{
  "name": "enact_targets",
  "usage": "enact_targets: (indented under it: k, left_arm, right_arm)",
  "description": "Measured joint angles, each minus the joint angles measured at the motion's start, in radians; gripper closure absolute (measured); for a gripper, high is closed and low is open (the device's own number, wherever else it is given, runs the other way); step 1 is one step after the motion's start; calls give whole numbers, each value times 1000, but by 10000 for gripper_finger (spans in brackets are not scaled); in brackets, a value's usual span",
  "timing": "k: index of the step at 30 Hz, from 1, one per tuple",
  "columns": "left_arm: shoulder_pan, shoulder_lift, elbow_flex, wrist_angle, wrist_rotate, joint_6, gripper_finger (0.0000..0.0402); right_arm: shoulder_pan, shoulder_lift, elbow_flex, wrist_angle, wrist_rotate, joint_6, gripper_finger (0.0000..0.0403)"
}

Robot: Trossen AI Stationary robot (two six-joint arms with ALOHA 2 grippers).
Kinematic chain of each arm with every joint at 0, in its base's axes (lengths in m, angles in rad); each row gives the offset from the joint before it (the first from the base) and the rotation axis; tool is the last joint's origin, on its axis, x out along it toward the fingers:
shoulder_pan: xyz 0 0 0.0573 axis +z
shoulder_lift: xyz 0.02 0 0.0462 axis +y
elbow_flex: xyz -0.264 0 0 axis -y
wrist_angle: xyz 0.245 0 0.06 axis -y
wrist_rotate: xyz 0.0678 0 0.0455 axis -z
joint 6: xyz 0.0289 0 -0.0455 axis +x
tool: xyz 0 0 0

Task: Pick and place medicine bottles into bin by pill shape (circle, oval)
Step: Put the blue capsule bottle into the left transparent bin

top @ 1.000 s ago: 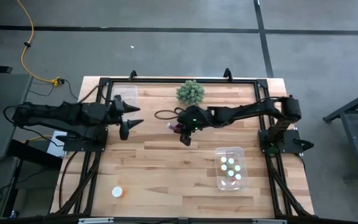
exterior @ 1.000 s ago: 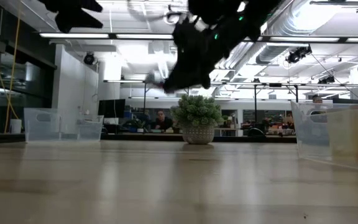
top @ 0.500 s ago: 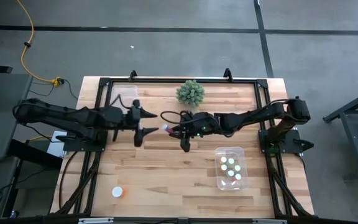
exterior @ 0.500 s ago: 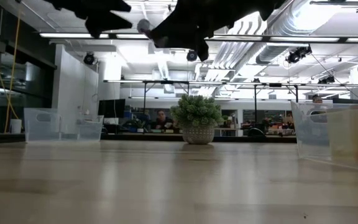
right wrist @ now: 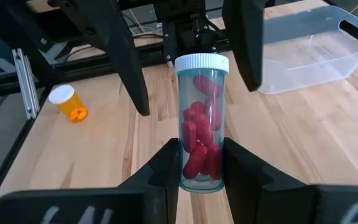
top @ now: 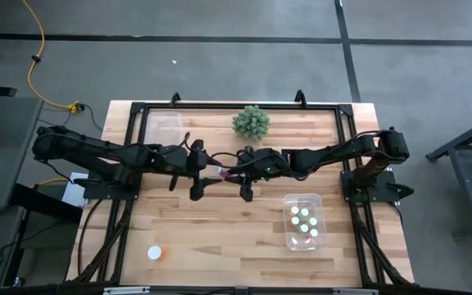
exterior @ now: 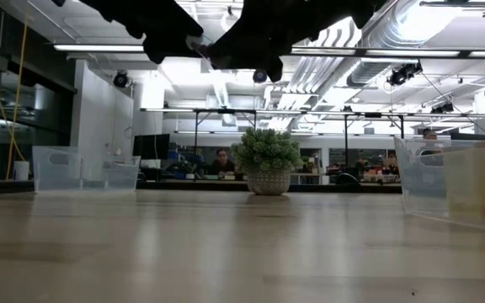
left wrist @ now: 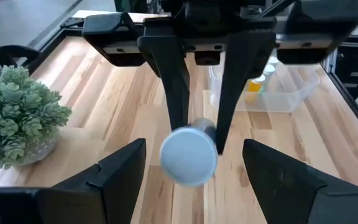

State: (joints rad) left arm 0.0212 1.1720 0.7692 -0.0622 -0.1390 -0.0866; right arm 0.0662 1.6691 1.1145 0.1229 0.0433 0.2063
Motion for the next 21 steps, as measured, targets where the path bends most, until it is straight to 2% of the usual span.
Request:
enact_targets:
  k: [9,21]
  left_arm:
    - [0,1,8,3,6,-10,146]
    - [0,-12,8,-30,6,-18,185]
  right_arm:
    - [0,0,0,-22,-7,-23,322]
    - [0,0,0,-14,-7,-73,322]
